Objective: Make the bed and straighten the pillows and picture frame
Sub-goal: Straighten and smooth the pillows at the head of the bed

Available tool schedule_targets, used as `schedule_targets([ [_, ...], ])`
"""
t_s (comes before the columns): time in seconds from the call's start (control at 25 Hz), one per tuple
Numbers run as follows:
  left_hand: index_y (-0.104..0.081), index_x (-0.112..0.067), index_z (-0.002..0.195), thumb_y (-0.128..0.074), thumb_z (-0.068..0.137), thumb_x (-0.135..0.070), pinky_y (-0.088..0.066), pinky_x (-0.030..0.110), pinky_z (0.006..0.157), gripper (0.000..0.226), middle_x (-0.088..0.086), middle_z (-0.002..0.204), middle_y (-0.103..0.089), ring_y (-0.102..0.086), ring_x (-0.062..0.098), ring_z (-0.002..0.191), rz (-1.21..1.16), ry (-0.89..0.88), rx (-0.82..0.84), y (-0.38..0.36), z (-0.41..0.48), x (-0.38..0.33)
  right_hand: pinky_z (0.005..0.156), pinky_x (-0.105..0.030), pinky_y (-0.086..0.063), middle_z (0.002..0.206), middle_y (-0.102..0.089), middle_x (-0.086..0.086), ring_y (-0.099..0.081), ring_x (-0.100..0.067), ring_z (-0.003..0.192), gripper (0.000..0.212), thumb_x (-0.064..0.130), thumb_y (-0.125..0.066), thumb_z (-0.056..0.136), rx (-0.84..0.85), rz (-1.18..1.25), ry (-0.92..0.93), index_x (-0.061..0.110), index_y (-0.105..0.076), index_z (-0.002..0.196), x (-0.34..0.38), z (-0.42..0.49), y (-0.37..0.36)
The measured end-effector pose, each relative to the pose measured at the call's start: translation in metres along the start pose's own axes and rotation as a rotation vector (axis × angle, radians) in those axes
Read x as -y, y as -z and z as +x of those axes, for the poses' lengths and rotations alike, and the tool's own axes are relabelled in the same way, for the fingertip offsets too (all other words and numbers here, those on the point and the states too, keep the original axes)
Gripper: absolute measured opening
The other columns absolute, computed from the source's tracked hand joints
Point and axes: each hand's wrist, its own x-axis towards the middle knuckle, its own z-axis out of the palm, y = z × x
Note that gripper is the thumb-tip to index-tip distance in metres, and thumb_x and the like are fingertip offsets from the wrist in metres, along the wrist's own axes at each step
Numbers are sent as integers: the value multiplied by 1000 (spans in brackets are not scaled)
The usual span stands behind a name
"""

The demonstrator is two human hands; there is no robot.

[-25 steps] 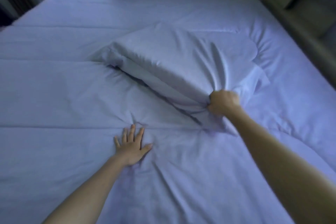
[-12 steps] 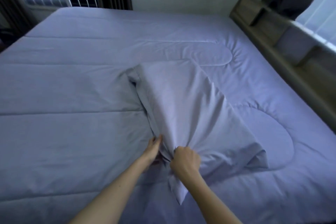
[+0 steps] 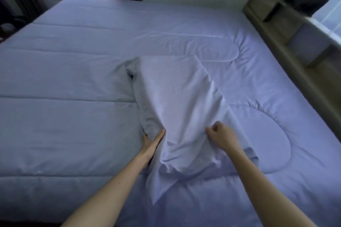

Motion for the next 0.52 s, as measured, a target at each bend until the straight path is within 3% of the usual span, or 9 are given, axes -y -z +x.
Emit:
schedule_targets([
  [0.08,-21,-12,149,-68,78,-50,-35,43,112,93,11,149,-39,-43,27,133,-13,31,-112,-8,5,-2,97,-49,-38,130,-51,-12,-43,-35,123,52,60,-56,80,-146,-57,-104,24,-51,116,-48,34,11],
  [0.16,-37,-9,140,-71,77,-42,-43,41,104,79,14,138,-50,-52,29,122,-29,28,-194,-9,9,-7,105,-54,-30,146,-35,-11,-33,-34,133,77,69,-60,73,-21,108,-166,34,-34,136,-75,63,14],
  [0.2,-46,-9,132,-72,77,-38,-47,37,97,68,13,130,-57,-58,27,113,-35,22,-213,-11,9,-11,104,-49,-34,147,-37,-10,-39,-31,130,85,69,-64,71,94,286,-148,34,-30,140,-81,74,15],
  [0.28,-58,-13,114,-73,75,-35,-52,27,77,47,10,115,-66,-65,20,93,-17,5,-203,-10,7,-21,90,-39,-47,136,-51,-4,-56,-20,112,83,58,-73,71,328,671,-101,28,-35,138,-83,78,16],
  [0.36,-62,-20,100,-73,73,-40,-48,20,63,35,0,102,-68,-64,10,80,80,-6,-206,4,7,-31,78,-35,-52,123,-59,1,-62,-16,101,74,50,-78,67,394,752,-64,27,-42,128,-81,70,18],
  [0.44,-64,-22,94,-73,68,-49,-45,22,73,38,-2,102,-64,-61,17,87,180,29,-233,34,2,-45,67,-31,-53,112,-62,5,-64,-15,95,72,53,-80,59,443,665,-45,30,-45,117,-78,57,15],
  [0.52,-72,-25,88,-69,62,-53,-44,33,92,39,8,113,-65,-58,22,103,243,40,-185,69,-4,-47,57,-30,-54,107,-62,8,-66,-15,93,74,54,-82,52,591,573,-59,35,-43,111,-70,37,5],
])
